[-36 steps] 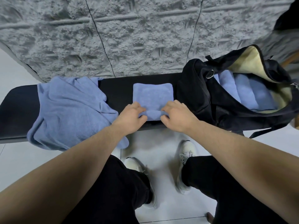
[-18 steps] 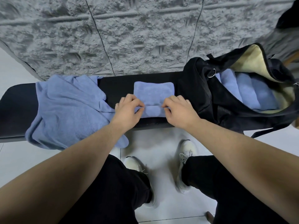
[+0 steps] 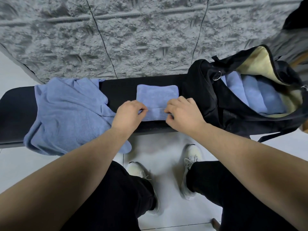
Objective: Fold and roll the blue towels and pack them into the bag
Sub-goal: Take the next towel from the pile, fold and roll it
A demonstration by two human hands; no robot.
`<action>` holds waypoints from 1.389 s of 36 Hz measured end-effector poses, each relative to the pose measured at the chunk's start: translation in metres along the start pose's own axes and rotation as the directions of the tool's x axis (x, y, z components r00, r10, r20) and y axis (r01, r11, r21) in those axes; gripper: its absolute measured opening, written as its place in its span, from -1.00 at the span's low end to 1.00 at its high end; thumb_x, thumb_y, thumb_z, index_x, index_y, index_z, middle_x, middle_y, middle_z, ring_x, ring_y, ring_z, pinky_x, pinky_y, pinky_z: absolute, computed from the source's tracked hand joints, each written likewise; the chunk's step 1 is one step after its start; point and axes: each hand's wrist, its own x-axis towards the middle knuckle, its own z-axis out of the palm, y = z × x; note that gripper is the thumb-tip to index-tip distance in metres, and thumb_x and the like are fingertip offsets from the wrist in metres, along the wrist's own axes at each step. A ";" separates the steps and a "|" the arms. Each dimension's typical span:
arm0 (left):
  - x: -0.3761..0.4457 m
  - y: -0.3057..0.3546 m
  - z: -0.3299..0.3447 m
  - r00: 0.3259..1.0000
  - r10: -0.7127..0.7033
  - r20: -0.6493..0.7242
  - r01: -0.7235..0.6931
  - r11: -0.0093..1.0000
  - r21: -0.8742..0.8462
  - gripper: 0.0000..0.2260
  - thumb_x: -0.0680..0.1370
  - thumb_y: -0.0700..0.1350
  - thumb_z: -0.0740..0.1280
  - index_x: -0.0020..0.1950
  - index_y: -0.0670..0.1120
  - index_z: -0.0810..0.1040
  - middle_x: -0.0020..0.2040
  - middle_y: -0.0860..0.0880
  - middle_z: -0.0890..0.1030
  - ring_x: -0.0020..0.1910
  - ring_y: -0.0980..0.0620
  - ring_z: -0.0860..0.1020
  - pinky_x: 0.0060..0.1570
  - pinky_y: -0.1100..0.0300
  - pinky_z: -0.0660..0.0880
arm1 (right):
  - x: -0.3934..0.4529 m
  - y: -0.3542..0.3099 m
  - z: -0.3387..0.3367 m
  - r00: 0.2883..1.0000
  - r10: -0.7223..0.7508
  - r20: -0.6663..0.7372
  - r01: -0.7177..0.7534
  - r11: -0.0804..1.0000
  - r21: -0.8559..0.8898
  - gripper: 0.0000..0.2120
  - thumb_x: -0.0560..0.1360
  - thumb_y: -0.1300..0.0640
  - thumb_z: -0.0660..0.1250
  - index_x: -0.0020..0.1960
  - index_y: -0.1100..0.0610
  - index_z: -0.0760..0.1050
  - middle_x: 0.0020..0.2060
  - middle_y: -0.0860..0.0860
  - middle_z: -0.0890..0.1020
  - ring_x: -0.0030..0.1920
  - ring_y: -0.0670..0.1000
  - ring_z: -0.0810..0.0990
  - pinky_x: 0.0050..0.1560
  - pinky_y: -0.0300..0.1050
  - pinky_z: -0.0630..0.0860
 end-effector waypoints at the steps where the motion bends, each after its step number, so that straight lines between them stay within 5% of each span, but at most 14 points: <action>1: 0.000 -0.001 -0.001 1.000 0.000 0.003 0.000 1.000 -0.001 -0.86 0.53 -0.18 0.32 -0.17 -0.09 0.65 -0.20 0.04 0.62 -0.17 -0.02 0.49 -0.18 0.17 0.39 | -0.001 -0.001 0.001 1.000 -0.012 0.003 0.012 1.000 -0.013 -0.84 0.34 0.09 0.37 -0.10 0.03 0.64 -0.16 -0.12 0.61 -0.15 0.04 0.51 -0.16 -0.09 0.27; 9: -0.002 -0.003 -0.001 0.997 0.071 0.011 -0.071 0.997 0.027 -0.82 0.49 -0.15 0.34 -0.31 -0.18 0.57 -0.33 -0.06 0.54 -0.29 -0.07 0.46 -0.30 -0.01 0.46 | 0.004 0.002 0.004 0.995 -0.036 0.089 0.038 0.999 -0.012 -0.75 0.32 0.19 0.42 0.00 0.16 0.60 -0.14 0.04 0.61 -0.11 0.15 0.54 -0.11 0.01 0.45; 12: -0.002 -0.005 -0.002 0.993 0.093 0.077 -0.095 0.995 0.012 -0.91 0.45 -0.12 0.39 -0.16 -0.13 0.61 -0.22 -0.02 0.56 -0.20 -0.06 0.48 -0.25 0.08 0.43 | 0.003 0.001 0.005 0.991 -0.033 0.126 0.035 0.999 -0.018 -0.73 0.37 0.29 0.34 0.06 0.19 0.56 -0.07 0.08 0.59 -0.03 0.17 0.52 -0.04 0.02 0.41; 16: -0.001 -0.009 0.001 0.983 0.094 0.156 -0.101 0.994 0.040 -0.69 0.48 -0.12 0.41 0.22 -0.08 0.57 0.10 0.00 0.58 0.00 -0.03 0.49 -0.08 0.20 0.37 | 0.005 0.002 0.000 0.985 -0.011 0.171 0.010 1.000 0.005 -0.66 0.48 0.28 0.23 0.23 0.15 0.50 0.09 0.05 0.57 0.12 0.12 0.47 0.10 -0.06 0.35; 24: -0.004 -0.002 -0.001 0.974 0.070 0.214 -0.085 0.995 0.061 -0.64 0.49 -0.10 0.39 0.27 -0.12 0.55 0.17 0.01 0.45 -0.09 0.02 0.46 -0.12 0.13 0.43 | 0.003 0.003 -0.013 0.959 0.035 0.282 -0.063 0.994 0.092 -0.55 0.49 0.18 0.24 0.38 0.10 0.42 0.23 0.04 0.56 0.25 0.09 0.45 0.24 -0.06 0.38; 28: -0.007 -0.001 0.000 0.973 0.092 0.212 -0.112 0.990 0.087 -0.65 0.48 -0.05 0.39 0.24 -0.11 0.59 0.13 -0.04 0.48 0.02 -0.07 0.44 0.09 0.01 0.44 | -0.001 0.003 -0.017 0.940 0.054 0.336 -0.099 0.988 0.119 -0.54 0.49 0.15 0.25 0.39 0.08 0.42 0.25 0.03 0.55 0.27 0.10 0.44 0.27 -0.04 0.38; 35: -0.010 0.006 -0.002 0.954 0.049 0.296 -0.080 0.992 0.096 -0.38 0.34 0.26 -0.05 0.08 -0.05 0.59 0.04 0.02 0.49 0.02 -0.03 0.38 0.01 0.14 0.25 | -0.005 0.002 -0.021 0.895 0.134 0.425 -0.216 0.965 0.150 -0.60 0.45 0.13 0.20 0.28 0.02 0.48 0.12 0.01 0.59 0.18 0.10 0.48 0.16 0.00 0.47; 40: -0.011 0.002 0.001 0.955 0.048 0.294 -0.055 0.998 0.014 -0.62 0.52 0.05 0.17 0.34 0.06 0.41 0.20 0.07 0.49 0.04 0.04 0.32 0.06 0.14 0.17 | -0.006 -0.002 -0.025 0.892 0.165 0.421 -0.259 0.950 0.175 -0.57 0.49 0.18 0.16 0.36 0.04 0.35 0.22 0.05 0.54 0.18 0.11 0.43 0.17 -0.03 0.36; 43: -0.012 0.002 0.002 0.959 0.035 0.280 -0.027 0.999 -0.031 -0.73 0.57 -0.07 0.21 0.28 0.03 0.38 0.19 0.09 0.49 0.00 0.08 0.27 0.07 0.16 0.14 | -0.006 -0.005 -0.026 0.897 0.182 0.404 -0.264 0.952 0.157 -0.60 0.51 0.20 0.14 0.35 0.08 0.30 0.13 0.08 0.54 0.03 0.09 0.36 0.09 -0.06 0.31; 50: -0.011 -0.002 0.005 0.972 0.043 0.230 -0.028 0.997 -0.067 -0.78 0.61 -0.10 0.22 0.25 -0.02 0.47 0.16 0.04 0.45 0.07 -0.03 0.41 0.05 0.16 0.18 | -0.002 -0.004 -0.016 0.939 0.182 0.291 -0.202 0.978 0.043 -0.70 0.48 0.13 0.18 0.21 0.05 0.45 0.18 -0.02 0.48 0.18 0.07 0.34 0.18 -0.05 0.26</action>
